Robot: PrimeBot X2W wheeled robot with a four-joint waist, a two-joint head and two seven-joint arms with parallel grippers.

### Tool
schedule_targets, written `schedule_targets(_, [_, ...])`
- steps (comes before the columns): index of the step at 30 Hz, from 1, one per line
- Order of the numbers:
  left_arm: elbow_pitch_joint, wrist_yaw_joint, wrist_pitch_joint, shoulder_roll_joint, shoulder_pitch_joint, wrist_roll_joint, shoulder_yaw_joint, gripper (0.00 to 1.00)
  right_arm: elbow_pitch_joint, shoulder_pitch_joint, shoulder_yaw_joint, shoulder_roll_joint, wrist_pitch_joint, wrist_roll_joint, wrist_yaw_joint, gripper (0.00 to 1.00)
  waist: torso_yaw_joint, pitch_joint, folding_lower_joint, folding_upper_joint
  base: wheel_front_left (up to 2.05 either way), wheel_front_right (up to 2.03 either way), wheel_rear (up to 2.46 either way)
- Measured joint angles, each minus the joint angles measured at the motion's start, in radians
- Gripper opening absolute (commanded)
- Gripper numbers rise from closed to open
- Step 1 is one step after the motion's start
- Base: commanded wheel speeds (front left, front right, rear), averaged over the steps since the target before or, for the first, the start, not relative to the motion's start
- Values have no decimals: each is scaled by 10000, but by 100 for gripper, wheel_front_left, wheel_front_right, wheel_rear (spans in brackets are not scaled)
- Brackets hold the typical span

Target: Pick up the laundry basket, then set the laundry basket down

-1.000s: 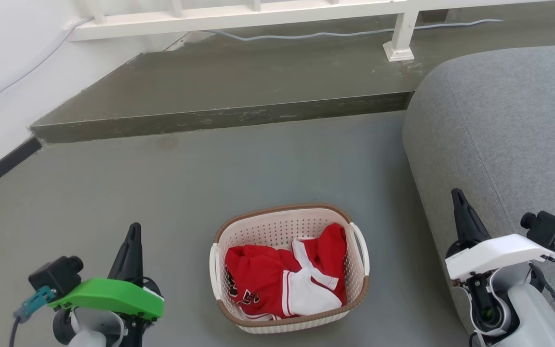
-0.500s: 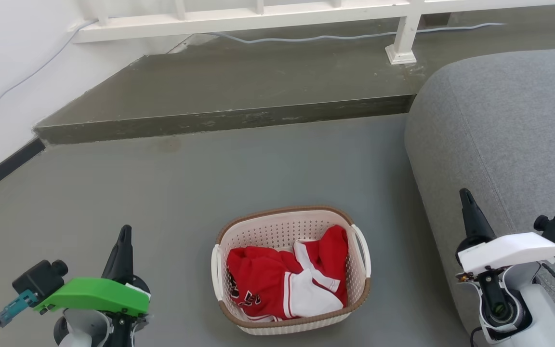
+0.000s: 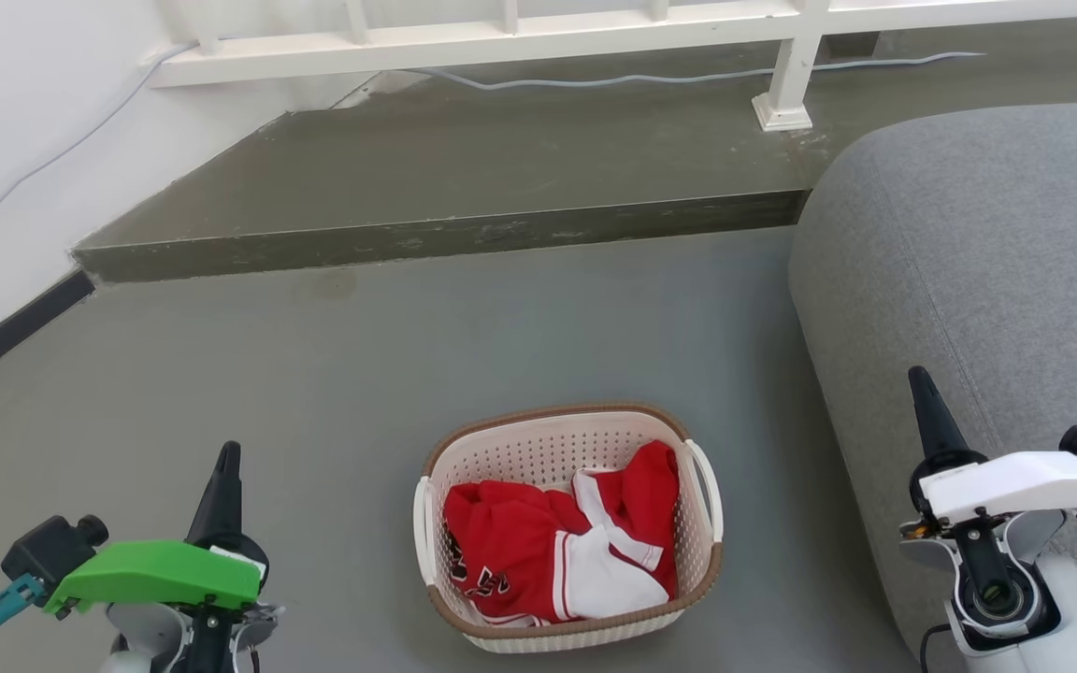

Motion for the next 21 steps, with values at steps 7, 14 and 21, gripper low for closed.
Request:
schedule_targets(7, [31,-50,230,0,0,-765,151,0,15,0,-245,35,199,759,102,0,30,-35,0,0,0,0,0])
schedule_targets(14, [75,-54,470,2,0,-1513,343,0,35,0,-485,111,395,1521,199,0,59,-71,0,0,0,0,0])
schedule_targets(21, [96,-140,642,2,-1,-2234,512,0,59,0,-713,169,619,2251,270,0,89,-106,0,0,0,0,0])
